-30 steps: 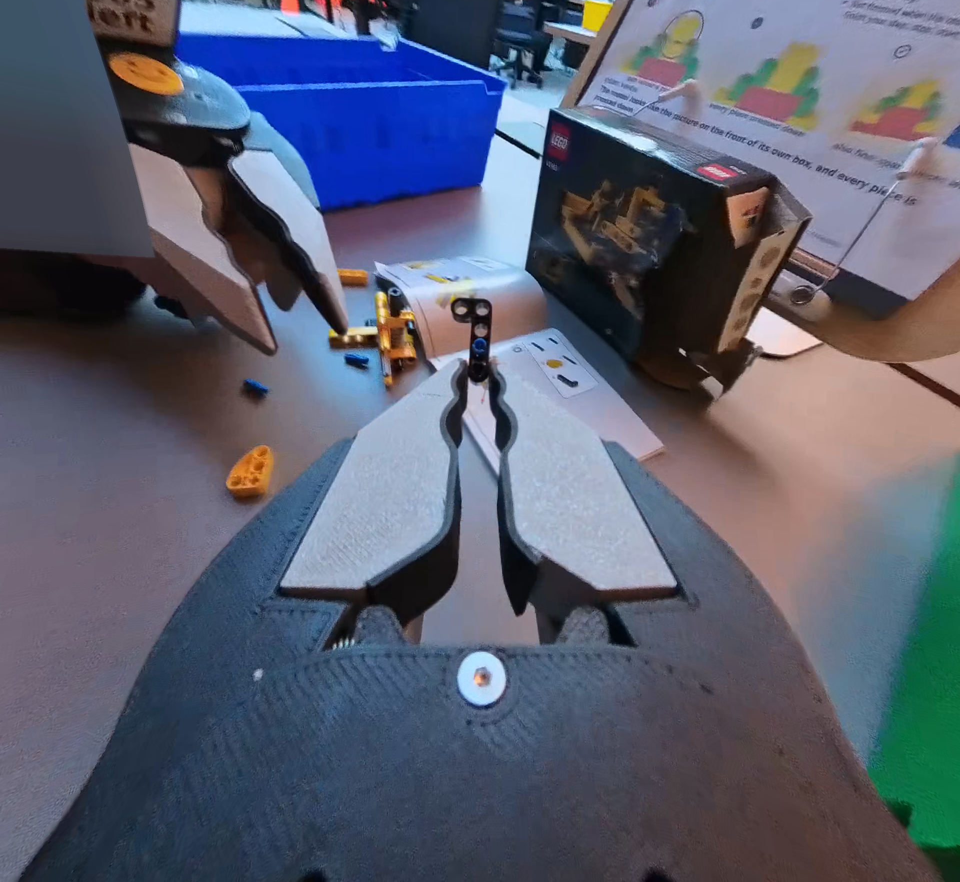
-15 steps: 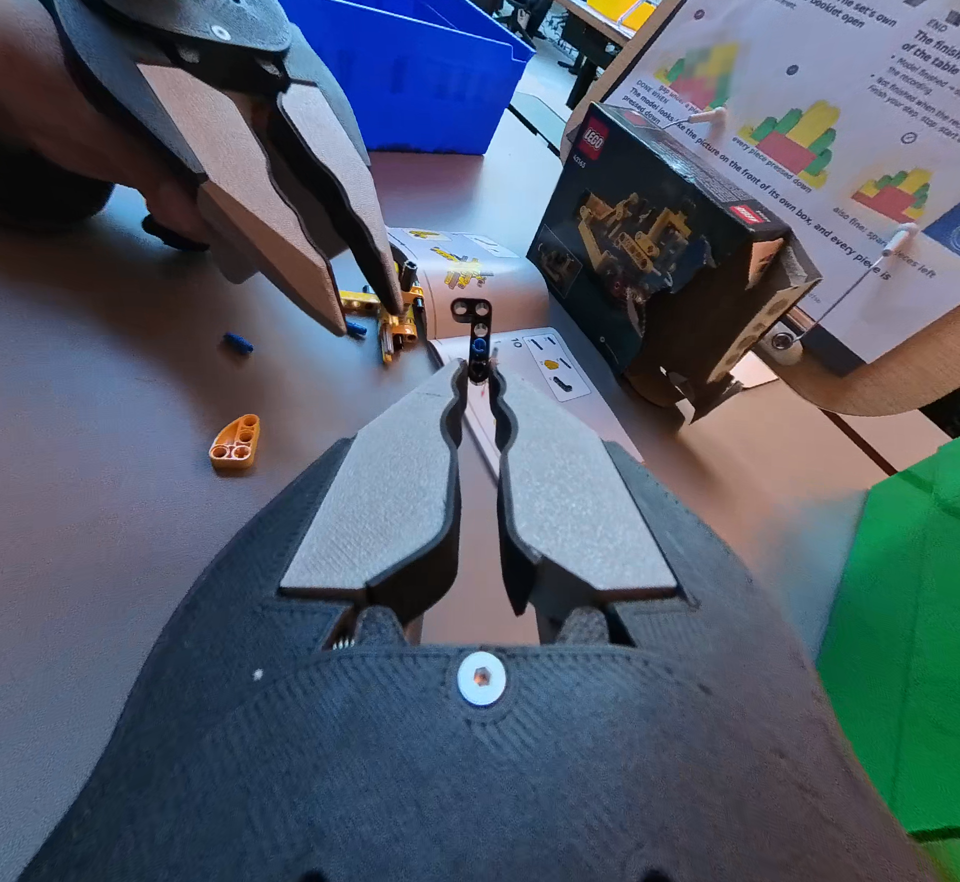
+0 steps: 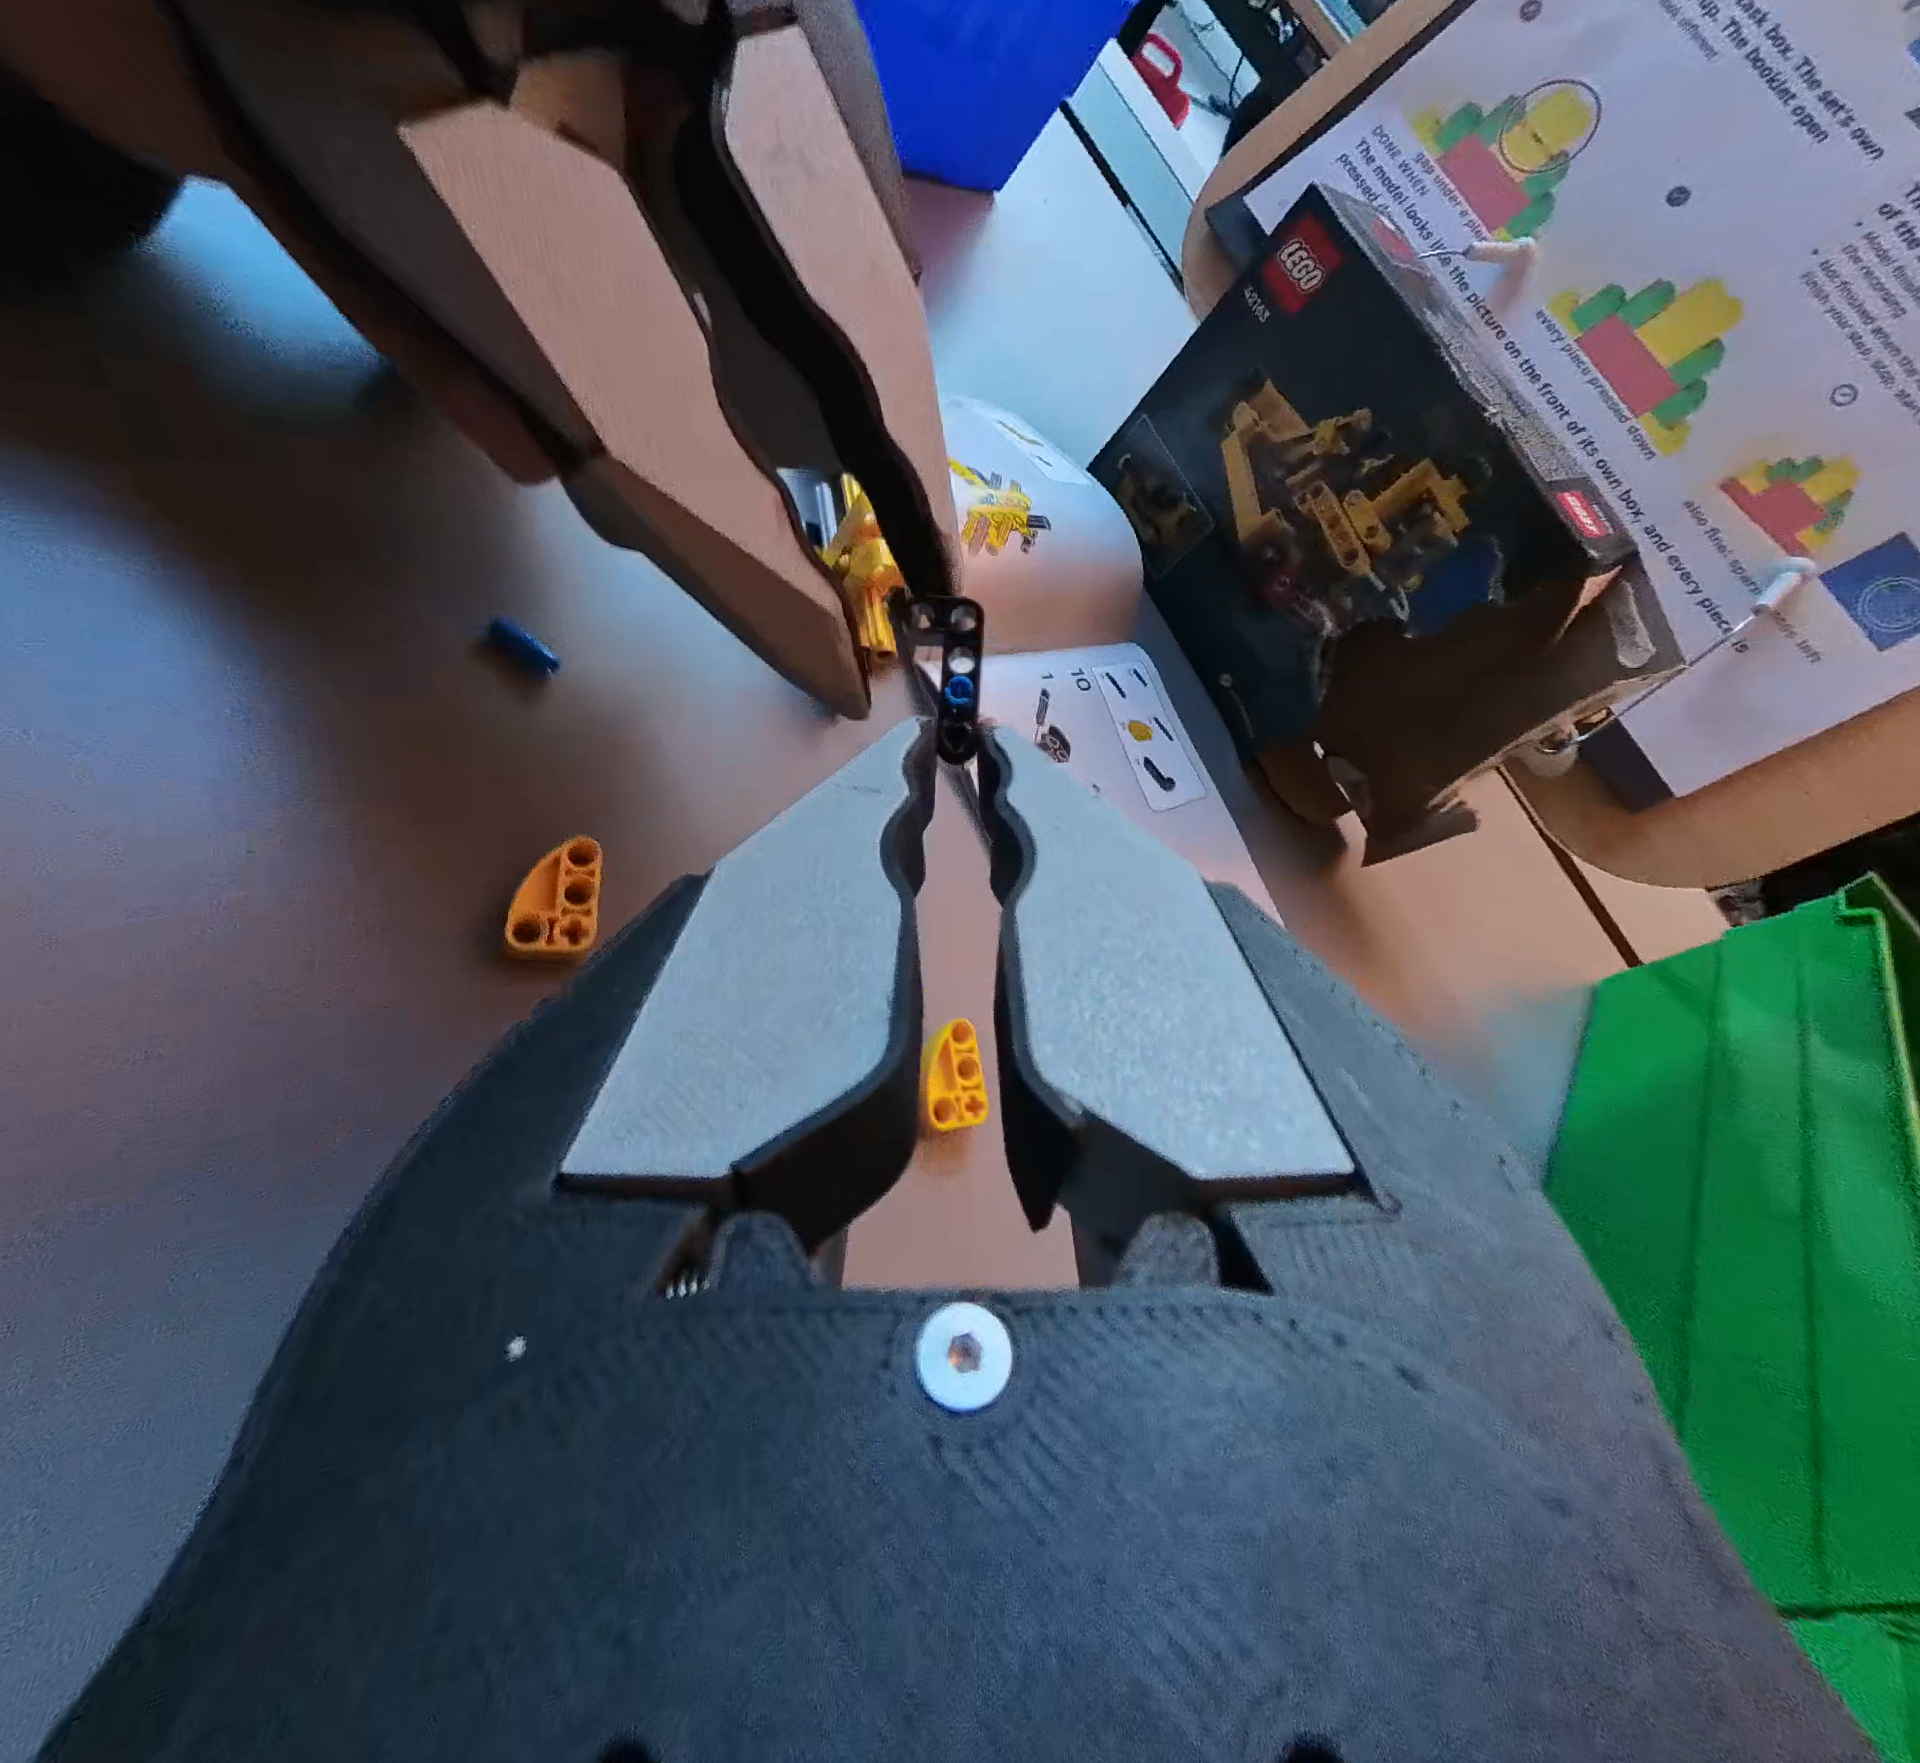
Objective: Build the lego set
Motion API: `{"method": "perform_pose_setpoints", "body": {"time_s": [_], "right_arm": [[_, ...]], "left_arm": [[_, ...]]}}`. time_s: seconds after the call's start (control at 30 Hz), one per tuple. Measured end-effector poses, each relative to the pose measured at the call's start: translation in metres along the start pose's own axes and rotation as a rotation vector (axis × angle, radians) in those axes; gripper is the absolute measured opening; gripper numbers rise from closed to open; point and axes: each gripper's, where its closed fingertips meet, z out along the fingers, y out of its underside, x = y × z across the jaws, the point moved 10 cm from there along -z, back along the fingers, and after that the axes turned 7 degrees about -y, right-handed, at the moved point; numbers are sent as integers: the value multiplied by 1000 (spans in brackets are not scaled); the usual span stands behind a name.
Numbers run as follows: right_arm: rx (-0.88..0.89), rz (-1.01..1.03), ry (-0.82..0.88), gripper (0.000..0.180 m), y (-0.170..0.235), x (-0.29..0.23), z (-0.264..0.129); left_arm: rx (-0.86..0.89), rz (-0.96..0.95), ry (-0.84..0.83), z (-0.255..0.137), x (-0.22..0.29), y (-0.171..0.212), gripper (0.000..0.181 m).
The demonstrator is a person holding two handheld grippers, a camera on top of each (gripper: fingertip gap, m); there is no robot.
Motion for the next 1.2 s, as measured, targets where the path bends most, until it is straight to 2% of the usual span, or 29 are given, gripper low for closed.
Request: {"method": "perform_pose_setpoints", "body": {"time_s": [0.03,0.23,0.37,0.47,0.5,0.67,1.2], "right_arm": [[8,17,10,4,0,2,0],[73,88,102,4,2,12,0],[97,8,160,4,-5,6,-4],[98,-48,163,4,-8,-1,-4],[98,-61,162,4,-9,-2,-3],[96,-79,154,5,-8,-4,-4],[68,-122,154,2,-7,-4,-4]], "left_arm": [[3,-14,-1,0,-1,0,21],[107,-241,115,-4,-16,-14,19],[92,-373,203,-3,-26,-14,20],[164,-483,284,-5,-29,-15,15],[169,-496,289,-6,-30,-14,7],[150,-512,249,-5,-32,-11,5],[146,-650,296,0,-31,-5,5]]}}
